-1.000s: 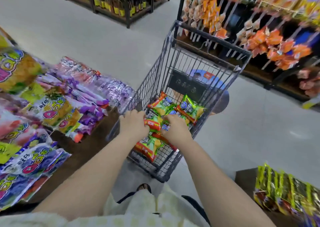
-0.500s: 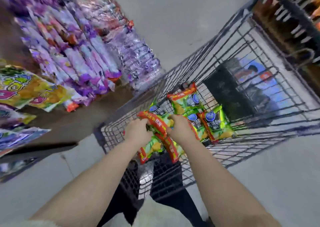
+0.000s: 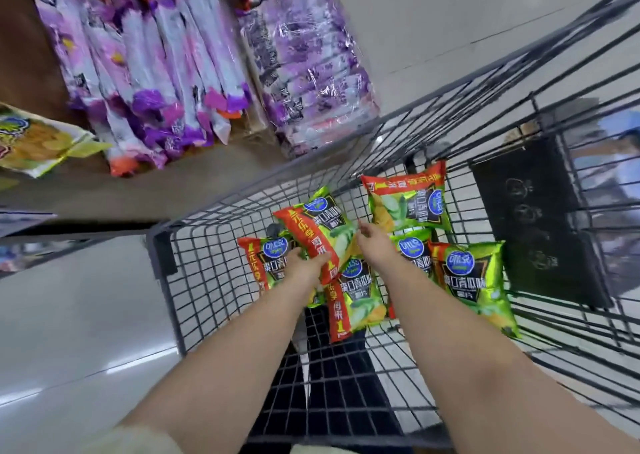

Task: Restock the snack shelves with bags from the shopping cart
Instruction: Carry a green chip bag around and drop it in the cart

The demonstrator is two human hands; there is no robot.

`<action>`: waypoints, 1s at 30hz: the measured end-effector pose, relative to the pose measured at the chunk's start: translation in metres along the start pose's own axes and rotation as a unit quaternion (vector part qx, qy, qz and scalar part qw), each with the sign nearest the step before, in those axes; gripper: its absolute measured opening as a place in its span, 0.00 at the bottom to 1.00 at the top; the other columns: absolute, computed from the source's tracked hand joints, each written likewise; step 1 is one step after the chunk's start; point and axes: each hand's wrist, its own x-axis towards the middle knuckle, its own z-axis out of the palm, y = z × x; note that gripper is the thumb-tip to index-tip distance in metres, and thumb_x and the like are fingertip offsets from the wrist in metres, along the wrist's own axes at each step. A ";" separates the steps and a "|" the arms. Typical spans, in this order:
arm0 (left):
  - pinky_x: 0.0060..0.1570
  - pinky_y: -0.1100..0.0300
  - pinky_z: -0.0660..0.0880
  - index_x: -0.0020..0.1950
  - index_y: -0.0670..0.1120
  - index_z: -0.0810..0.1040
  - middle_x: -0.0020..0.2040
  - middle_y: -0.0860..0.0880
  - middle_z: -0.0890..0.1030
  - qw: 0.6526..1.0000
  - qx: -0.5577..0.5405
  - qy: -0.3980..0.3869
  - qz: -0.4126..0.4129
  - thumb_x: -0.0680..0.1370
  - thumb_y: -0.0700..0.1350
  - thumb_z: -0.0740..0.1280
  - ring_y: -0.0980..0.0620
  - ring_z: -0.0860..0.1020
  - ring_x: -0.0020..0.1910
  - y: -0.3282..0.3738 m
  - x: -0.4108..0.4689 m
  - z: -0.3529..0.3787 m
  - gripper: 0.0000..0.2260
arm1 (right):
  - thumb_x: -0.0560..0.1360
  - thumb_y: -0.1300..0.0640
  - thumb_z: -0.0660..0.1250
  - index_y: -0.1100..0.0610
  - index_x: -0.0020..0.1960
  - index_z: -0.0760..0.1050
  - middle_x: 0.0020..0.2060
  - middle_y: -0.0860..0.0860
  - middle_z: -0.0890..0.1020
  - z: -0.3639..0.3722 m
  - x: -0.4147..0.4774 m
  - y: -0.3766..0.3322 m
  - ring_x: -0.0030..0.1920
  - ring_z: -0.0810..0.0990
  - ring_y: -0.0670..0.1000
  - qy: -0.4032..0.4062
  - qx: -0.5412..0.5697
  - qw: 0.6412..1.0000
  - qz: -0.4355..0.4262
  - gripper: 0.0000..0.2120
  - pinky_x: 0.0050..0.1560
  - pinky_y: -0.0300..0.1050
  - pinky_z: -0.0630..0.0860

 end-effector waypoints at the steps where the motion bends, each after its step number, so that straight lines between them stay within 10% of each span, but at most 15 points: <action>1: 0.59 0.43 0.77 0.76 0.48 0.58 0.66 0.41 0.76 1.000 -0.022 -0.003 -0.007 0.72 0.46 0.77 0.42 0.80 0.56 0.001 0.000 0.003 0.38 | 0.82 0.56 0.57 0.56 0.72 0.68 0.63 0.58 0.76 0.002 0.002 0.003 0.46 0.76 0.54 -0.012 -0.011 1.000 0.005 0.19 0.44 0.42 0.71; 7: 0.58 0.45 0.76 0.73 0.46 0.64 0.59 0.44 0.79 0.999 -0.046 -0.001 -0.019 0.73 0.48 0.76 0.44 0.79 0.53 -0.004 -0.001 -0.003 0.33 | 0.77 0.50 0.66 0.60 0.68 0.73 0.65 0.58 0.76 -0.001 0.001 0.014 0.63 0.75 0.58 -0.021 0.074 0.996 0.048 0.22 0.64 0.52 0.72; 13: 0.48 0.47 0.81 0.72 0.48 0.67 0.57 0.44 0.81 0.998 0.000 -0.066 -0.009 0.71 0.47 0.76 0.44 0.82 0.51 -0.022 -0.040 -0.038 0.32 | 0.71 0.47 0.74 0.54 0.66 0.71 0.60 0.55 0.78 -0.015 -0.060 0.035 0.55 0.78 0.54 -0.134 0.177 0.971 0.090 0.28 0.59 0.53 0.74; 24: 0.54 0.48 0.79 0.67 0.51 0.72 0.58 0.45 0.81 0.974 -0.120 -0.064 0.180 0.65 0.43 0.79 0.45 0.83 0.52 -0.062 -0.127 -0.159 0.33 | 0.61 0.54 0.81 0.51 0.59 0.74 0.57 0.56 0.79 0.015 -0.188 -0.042 0.50 0.81 0.53 -0.160 0.204 0.964 -0.065 0.29 0.43 0.43 0.72; 30: 0.56 0.45 0.78 0.64 0.52 0.76 0.56 0.46 0.83 0.938 -0.209 -0.063 0.270 0.70 0.43 0.76 0.45 0.83 0.52 -0.106 -0.170 -0.259 0.23 | 0.59 0.54 0.78 0.50 0.58 0.75 0.57 0.51 0.79 0.082 -0.269 -0.104 0.56 0.79 0.52 -0.161 0.146 0.958 -0.187 0.28 0.56 0.48 0.75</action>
